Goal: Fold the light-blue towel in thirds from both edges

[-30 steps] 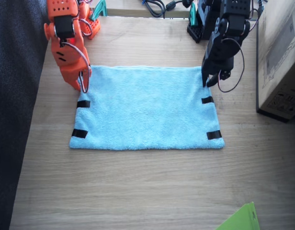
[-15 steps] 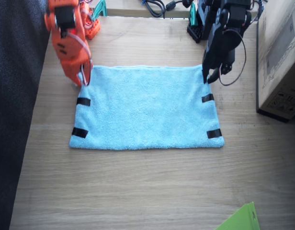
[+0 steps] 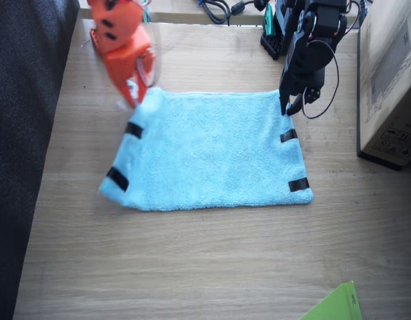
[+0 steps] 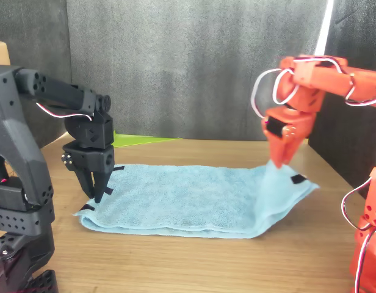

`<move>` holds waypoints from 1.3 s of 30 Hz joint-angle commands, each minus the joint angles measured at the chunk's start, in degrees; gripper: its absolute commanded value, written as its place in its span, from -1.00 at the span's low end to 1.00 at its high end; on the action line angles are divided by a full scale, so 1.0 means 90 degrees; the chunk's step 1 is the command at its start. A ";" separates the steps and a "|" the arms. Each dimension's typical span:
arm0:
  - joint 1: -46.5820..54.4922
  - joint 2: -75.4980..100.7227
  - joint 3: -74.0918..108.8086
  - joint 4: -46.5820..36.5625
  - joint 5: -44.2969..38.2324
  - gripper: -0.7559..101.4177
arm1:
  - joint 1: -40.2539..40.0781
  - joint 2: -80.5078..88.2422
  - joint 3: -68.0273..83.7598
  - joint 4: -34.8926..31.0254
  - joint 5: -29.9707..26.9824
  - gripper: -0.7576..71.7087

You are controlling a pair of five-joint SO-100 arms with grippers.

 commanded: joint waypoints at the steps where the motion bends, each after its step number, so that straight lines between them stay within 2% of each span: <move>1: 0.0098 0.0273 0.0078 0.0029 0.0039 -0.99 | 0.0439 -0.0156 -0.0527 0.0293 -0.0010 -0.98; 9: 0.0107 0.0234 0.0137 0.0010 0.0020 -0.99 | 0.1152 -0.1670 -0.2939 0.1201 0.0010 -0.98; 13: 0.0098 0.0176 0.0137 0.0000 -0.0010 -0.99 | 0.1416 -0.2246 -0.3682 0.1221 -0.0020 -0.98; 32: 0.0010 -0.0137 0.0029 -0.0107 -0.0127 -0.99 | 0.2539 -0.3643 -0.5000 0.1230 -0.0020 -0.97; 35: 0.0000 -0.0156 0.0020 -0.0117 -0.0146 -0.99 | 0.2627 -0.3770 -0.5205 0.1230 0.0000 -0.86; 37: -0.0010 -0.0166 0.0010 -0.0117 -0.0156 -0.99 | 0.2686 -0.3779 -0.5293 0.1230 -0.0029 -0.48; 39: -0.0020 -0.0205 0.0010 -0.0127 -0.0166 -0.99 | 0.2734 -0.3760 -0.5371 0.1230 -0.0039 -0.34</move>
